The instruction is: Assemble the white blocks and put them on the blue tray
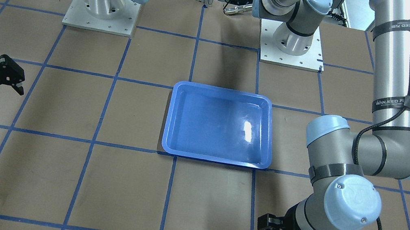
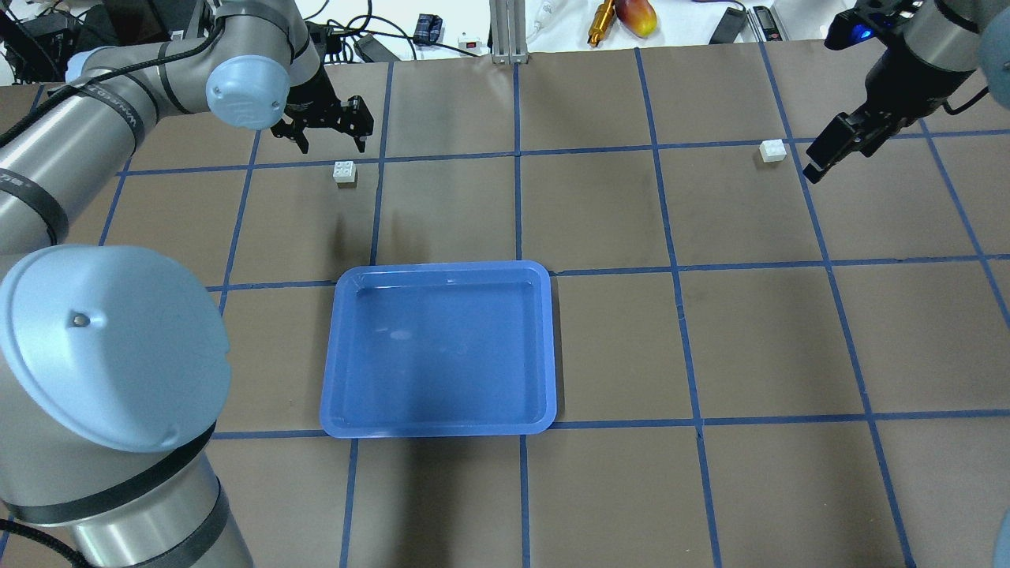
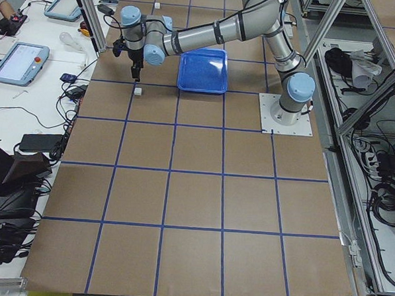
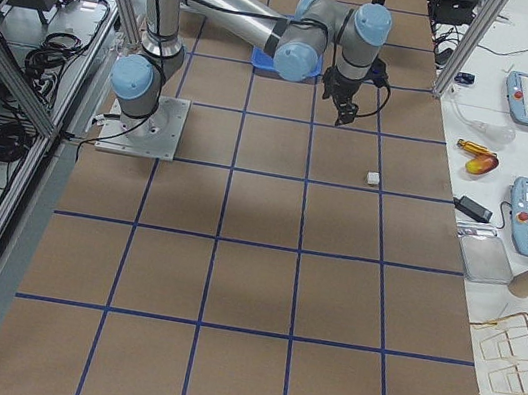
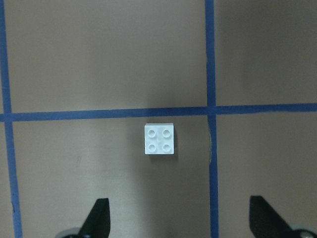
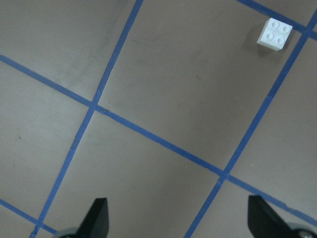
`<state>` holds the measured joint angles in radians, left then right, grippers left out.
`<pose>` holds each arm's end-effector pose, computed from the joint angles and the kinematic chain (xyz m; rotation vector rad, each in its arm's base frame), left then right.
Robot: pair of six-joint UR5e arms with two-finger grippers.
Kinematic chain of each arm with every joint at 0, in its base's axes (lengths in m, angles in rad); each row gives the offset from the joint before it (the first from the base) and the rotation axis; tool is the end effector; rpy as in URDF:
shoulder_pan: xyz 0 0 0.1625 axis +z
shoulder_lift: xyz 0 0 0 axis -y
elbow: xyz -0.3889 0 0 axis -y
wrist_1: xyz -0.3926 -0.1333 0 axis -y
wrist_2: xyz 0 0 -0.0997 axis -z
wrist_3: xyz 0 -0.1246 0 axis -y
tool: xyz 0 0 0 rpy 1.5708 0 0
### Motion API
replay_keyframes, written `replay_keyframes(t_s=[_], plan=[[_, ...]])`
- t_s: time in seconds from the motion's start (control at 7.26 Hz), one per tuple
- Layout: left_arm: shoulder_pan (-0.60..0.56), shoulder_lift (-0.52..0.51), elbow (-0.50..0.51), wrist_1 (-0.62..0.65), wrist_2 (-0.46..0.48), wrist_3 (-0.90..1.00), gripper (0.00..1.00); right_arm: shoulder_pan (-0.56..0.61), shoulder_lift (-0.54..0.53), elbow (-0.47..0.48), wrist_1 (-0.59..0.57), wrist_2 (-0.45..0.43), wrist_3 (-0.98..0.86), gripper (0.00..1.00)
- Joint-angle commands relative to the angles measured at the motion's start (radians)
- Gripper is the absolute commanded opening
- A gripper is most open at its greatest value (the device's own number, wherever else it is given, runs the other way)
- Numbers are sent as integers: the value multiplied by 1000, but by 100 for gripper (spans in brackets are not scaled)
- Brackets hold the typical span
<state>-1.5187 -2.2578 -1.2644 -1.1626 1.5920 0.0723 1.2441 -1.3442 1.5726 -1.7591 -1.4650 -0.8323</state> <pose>-0.0933 -0.7201 0.1956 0.0310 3.1183 -0.0409 -0.0424 -0.5816 0.3248 -0.7550 2.9354 -0.0370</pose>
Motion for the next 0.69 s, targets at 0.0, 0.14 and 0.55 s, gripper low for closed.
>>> replay_keyframes(t_s=[0.0, 0.14, 0.55], plan=[[0, -58, 2, 59, 0, -8, 100, -47, 66, 0, -86, 95, -229, 100], [0, -78, -30, 92, -1, 4, 100, -98, 89, 0, -86, 162, -255, 100], [2, -98, -7, 129, -48, -2, 41, -164, 202, -8, -193, 312, -462, 100]])
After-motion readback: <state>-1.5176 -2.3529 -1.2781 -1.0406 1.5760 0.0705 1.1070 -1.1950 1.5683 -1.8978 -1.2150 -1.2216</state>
